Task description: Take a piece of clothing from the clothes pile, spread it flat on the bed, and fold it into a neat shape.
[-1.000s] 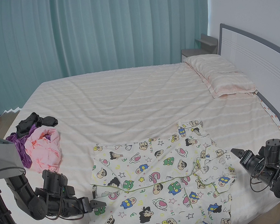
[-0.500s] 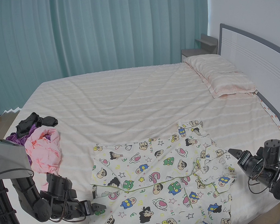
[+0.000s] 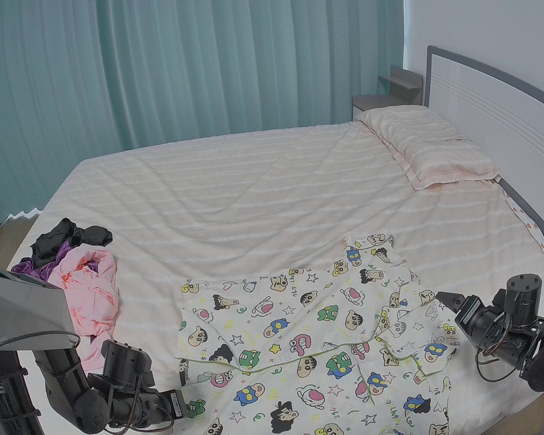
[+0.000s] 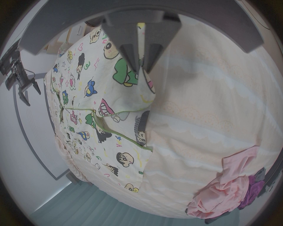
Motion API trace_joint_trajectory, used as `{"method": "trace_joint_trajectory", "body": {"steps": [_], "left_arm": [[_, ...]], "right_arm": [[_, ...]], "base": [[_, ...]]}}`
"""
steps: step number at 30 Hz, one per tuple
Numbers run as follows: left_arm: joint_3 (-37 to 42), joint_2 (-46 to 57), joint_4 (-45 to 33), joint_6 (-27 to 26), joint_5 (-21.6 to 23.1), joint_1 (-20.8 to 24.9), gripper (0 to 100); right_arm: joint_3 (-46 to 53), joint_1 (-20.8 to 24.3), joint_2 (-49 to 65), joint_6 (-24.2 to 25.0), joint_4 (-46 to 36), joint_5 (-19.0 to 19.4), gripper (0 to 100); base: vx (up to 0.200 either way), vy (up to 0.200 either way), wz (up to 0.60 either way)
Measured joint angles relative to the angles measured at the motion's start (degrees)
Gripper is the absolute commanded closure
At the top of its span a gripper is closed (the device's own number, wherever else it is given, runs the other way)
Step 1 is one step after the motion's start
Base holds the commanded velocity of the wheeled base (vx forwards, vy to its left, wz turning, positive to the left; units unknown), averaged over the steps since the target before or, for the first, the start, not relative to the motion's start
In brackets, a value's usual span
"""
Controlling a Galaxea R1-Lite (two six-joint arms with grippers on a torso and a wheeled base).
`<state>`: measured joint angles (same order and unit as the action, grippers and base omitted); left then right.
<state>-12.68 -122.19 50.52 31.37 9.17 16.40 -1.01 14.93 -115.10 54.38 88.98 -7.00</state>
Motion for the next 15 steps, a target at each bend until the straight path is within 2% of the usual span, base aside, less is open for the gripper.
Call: {"method": "trace_joint_trajectory", "body": {"steps": [4,15], "left_arm": [[-0.66,0.57,0.28,1.19,-2.04,-0.46,100],[-1.73,2.62,5.97,2.95,-2.63,-3.89,100]], "right_arm": [[0.00,0.88,0.00,0.00,-0.02,-0.63,0],[0.00,1.73,0.09,0.02,0.00,-0.90,0]], "base": [[0.000,0.000,0.00],[0.000,0.000,0.00]]}}
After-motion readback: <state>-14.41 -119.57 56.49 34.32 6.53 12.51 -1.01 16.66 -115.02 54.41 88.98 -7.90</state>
